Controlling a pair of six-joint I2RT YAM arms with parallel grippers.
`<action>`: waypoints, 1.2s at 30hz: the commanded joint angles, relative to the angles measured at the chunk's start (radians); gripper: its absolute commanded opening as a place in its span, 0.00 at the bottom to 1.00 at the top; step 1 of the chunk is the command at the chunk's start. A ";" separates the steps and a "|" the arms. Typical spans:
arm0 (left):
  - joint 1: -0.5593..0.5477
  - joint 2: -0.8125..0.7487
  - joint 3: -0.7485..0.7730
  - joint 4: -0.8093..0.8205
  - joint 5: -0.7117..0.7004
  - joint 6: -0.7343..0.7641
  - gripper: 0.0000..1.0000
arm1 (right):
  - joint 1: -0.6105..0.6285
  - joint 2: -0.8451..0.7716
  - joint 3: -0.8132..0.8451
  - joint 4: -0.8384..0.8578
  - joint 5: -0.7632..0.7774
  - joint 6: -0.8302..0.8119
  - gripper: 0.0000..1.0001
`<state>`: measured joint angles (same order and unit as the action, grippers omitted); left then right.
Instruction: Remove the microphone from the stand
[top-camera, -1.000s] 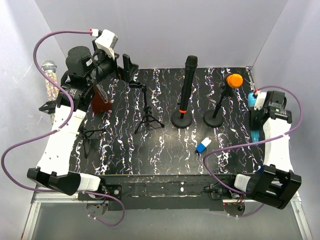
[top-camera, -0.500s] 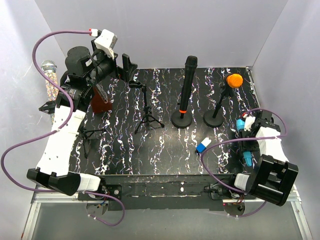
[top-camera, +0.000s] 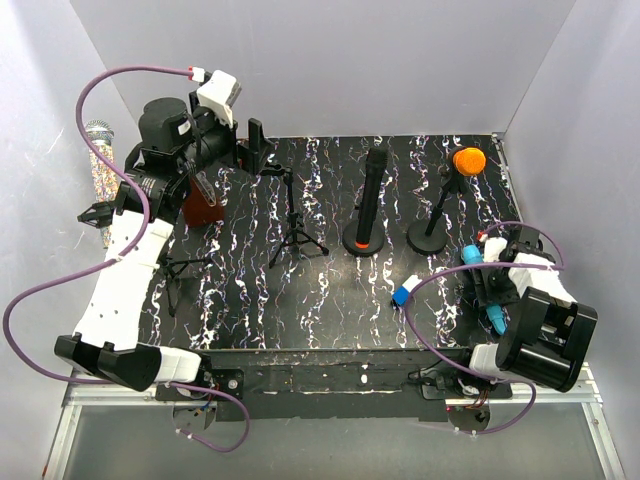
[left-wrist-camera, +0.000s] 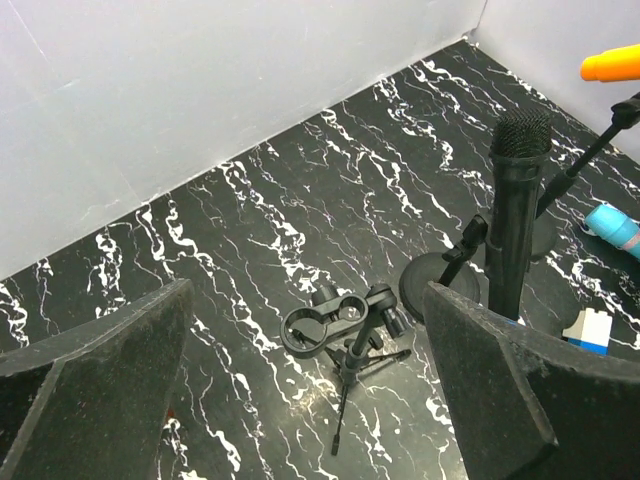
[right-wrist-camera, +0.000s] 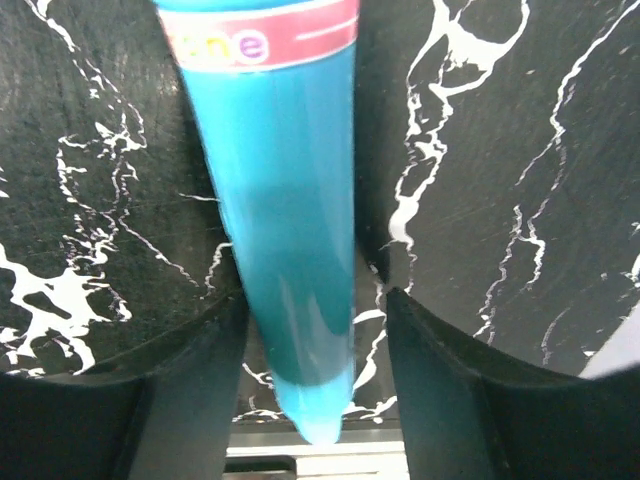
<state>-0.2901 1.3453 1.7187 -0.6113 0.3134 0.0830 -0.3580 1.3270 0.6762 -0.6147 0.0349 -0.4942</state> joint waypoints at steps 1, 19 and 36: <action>0.000 -0.009 0.010 -0.031 0.018 0.009 0.98 | -0.010 0.001 -0.006 0.023 -0.013 -0.023 0.67; -0.003 -0.052 0.001 -0.129 0.199 0.083 0.98 | -0.067 -0.138 0.172 -0.221 -0.156 0.094 0.75; -0.009 -0.054 -0.033 -0.160 0.213 0.176 0.98 | -0.067 -0.507 0.987 -0.234 -0.737 0.383 0.73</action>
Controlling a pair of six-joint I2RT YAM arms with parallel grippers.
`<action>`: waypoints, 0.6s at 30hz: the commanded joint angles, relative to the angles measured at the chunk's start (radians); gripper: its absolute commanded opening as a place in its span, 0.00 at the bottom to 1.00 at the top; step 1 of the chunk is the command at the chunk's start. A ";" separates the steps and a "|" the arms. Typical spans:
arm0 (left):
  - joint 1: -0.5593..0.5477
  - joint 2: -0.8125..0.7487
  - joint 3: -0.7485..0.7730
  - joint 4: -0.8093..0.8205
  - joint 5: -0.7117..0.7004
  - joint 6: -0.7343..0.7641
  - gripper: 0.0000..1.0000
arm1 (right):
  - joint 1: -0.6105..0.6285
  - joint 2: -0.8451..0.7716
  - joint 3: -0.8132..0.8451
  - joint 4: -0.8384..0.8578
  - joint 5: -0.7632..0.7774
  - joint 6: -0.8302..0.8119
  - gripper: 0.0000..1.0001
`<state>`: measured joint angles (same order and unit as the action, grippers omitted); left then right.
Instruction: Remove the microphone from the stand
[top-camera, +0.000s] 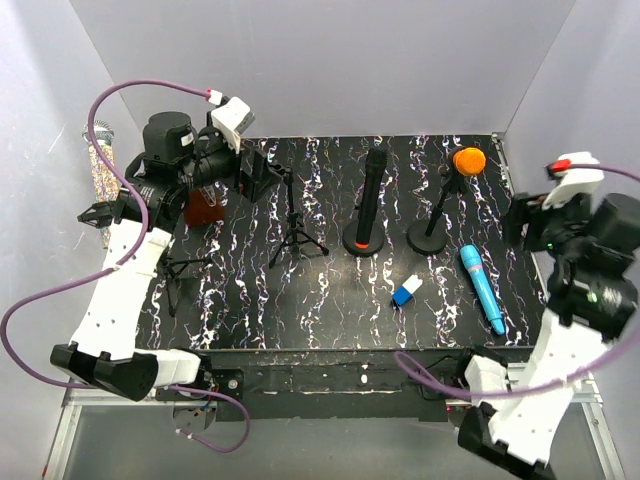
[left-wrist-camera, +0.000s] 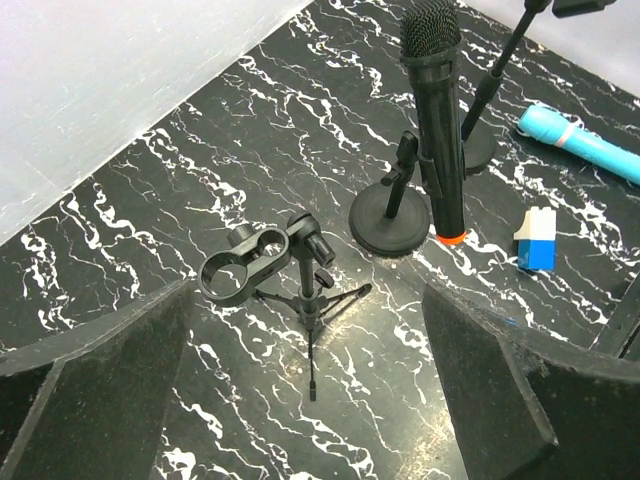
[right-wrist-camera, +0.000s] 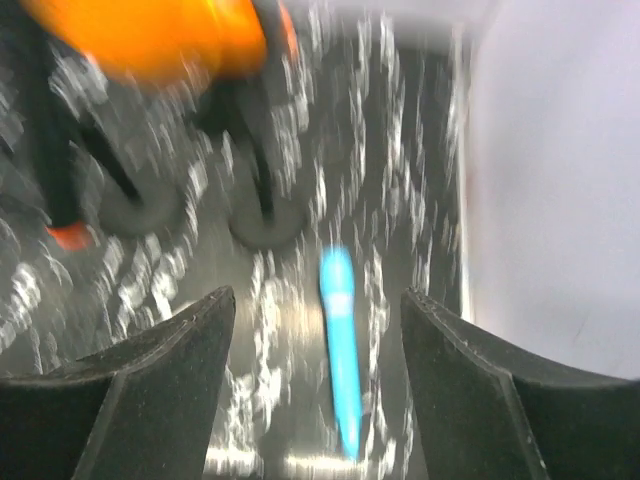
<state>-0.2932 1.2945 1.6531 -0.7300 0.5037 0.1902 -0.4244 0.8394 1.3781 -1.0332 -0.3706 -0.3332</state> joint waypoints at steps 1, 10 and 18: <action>-0.006 0.003 0.037 -0.063 0.044 0.106 0.98 | -0.001 0.015 0.393 0.211 -0.399 0.290 0.72; -0.015 0.112 0.128 -0.204 0.170 0.395 0.92 | 0.422 0.413 0.775 0.139 -0.369 0.210 0.69; -0.020 0.308 0.306 -0.368 0.156 0.668 0.80 | 0.776 0.654 0.812 0.059 -0.350 0.088 0.68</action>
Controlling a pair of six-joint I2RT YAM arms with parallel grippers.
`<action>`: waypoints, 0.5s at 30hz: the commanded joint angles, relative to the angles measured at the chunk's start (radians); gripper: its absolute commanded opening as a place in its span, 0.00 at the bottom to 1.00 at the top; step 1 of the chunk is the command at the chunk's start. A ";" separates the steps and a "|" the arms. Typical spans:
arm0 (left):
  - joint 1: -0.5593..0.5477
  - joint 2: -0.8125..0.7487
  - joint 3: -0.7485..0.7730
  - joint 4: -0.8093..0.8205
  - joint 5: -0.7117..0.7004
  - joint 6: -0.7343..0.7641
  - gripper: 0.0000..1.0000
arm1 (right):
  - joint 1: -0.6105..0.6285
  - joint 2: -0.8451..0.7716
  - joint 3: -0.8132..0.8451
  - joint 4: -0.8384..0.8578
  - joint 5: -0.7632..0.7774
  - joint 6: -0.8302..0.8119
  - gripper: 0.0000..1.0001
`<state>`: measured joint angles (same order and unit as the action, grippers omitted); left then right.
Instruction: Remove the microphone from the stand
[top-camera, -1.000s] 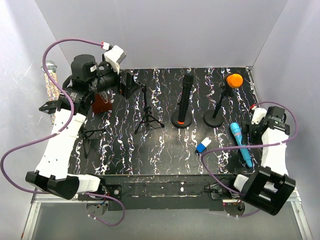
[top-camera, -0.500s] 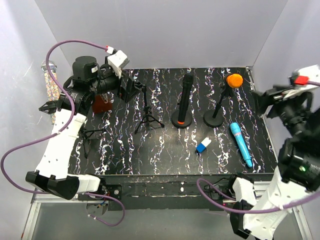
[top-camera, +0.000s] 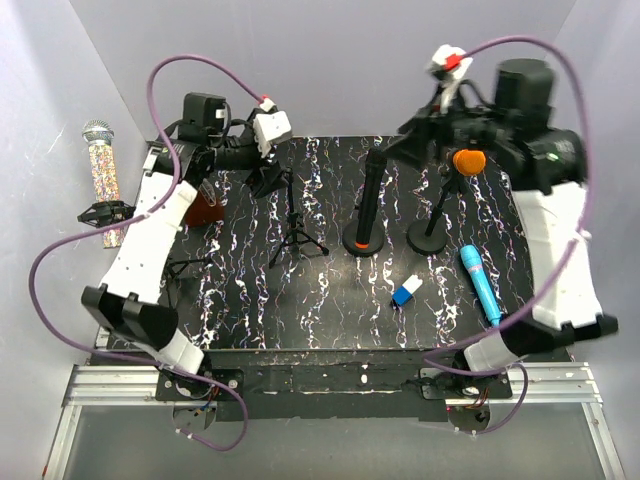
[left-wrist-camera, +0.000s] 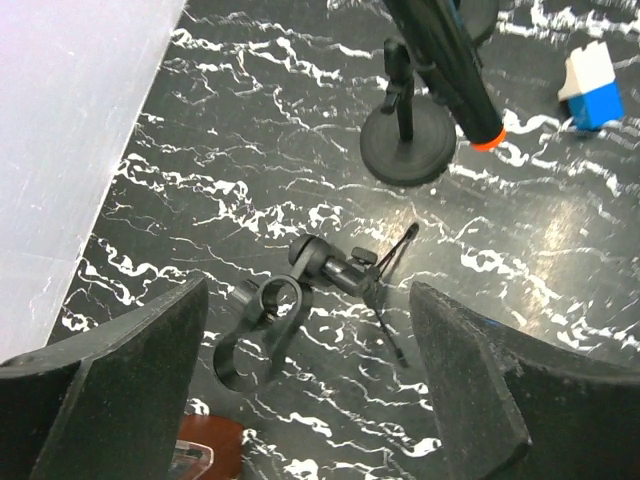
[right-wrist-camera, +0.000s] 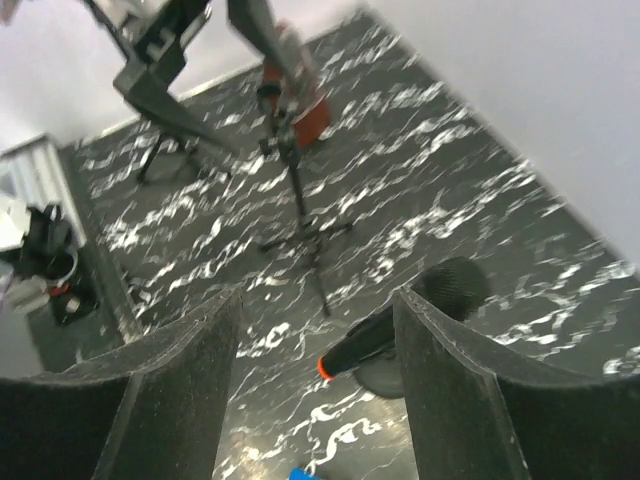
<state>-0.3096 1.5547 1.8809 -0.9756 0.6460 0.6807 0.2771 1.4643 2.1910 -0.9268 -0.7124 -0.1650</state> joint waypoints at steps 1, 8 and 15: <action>-0.002 0.067 0.105 -0.155 0.009 0.204 0.79 | 0.092 0.047 -0.004 -0.040 -0.012 -0.091 0.68; -0.003 0.136 0.218 -0.305 -0.002 0.336 0.74 | 0.243 0.137 -0.028 -0.020 0.057 -0.189 0.68; -0.002 0.124 0.159 -0.243 0.006 0.346 0.55 | 0.290 0.237 -0.071 -0.020 0.059 -0.174 0.67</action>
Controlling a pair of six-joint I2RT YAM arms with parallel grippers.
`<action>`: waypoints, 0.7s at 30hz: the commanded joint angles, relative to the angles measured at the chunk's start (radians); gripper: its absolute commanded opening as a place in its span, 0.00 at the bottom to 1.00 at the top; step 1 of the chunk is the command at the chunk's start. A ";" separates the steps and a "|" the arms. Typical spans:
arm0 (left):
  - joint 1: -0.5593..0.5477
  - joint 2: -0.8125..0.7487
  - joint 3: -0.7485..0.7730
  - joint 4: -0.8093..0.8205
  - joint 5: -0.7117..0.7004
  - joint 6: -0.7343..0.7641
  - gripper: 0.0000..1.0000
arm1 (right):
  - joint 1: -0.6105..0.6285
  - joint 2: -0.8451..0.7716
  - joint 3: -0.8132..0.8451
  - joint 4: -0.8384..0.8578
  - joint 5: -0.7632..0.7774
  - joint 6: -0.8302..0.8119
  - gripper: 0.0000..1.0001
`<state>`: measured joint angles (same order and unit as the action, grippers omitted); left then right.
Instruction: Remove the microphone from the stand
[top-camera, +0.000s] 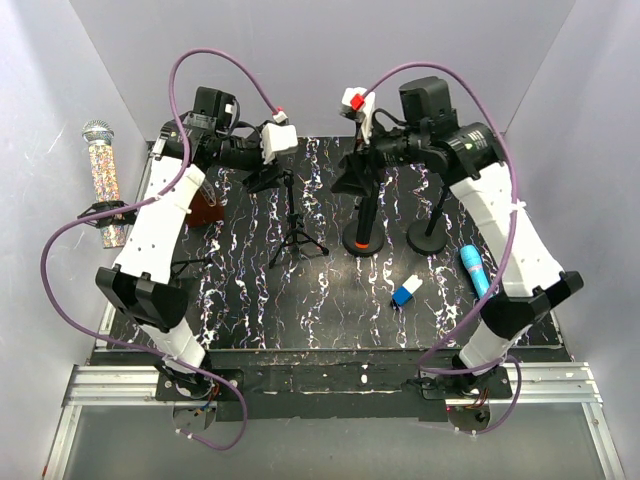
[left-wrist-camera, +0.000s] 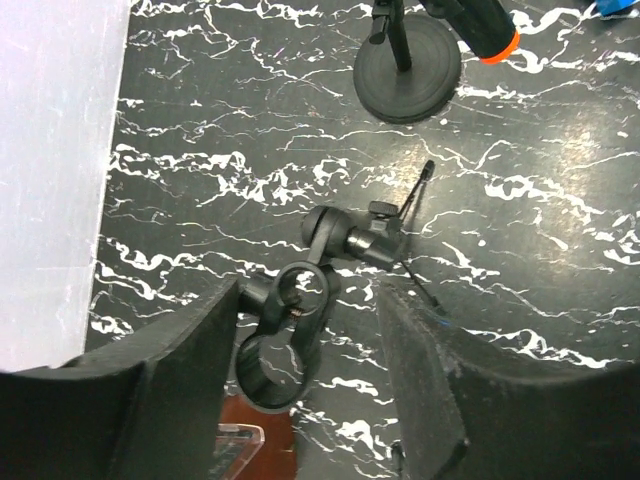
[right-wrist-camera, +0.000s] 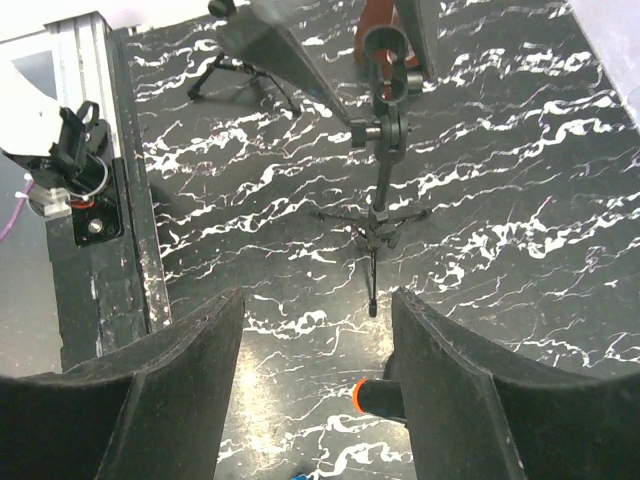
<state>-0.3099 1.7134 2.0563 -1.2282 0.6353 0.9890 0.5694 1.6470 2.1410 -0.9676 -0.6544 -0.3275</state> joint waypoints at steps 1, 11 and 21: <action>-0.001 -0.053 -0.042 0.065 0.014 0.030 0.52 | -0.002 0.065 -0.021 0.018 -0.014 -0.016 0.67; -0.001 -0.214 -0.243 0.266 -0.055 -0.053 0.22 | 0.010 0.232 0.077 -0.042 -0.102 -0.114 0.68; -0.005 -0.445 -0.418 0.421 -0.082 -0.093 0.00 | 0.052 0.350 0.034 -0.069 -0.111 -0.165 0.72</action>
<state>-0.3107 1.3590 1.6371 -0.9176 0.5484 0.9344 0.6056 1.9556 2.1696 -1.0031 -0.7223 -0.4541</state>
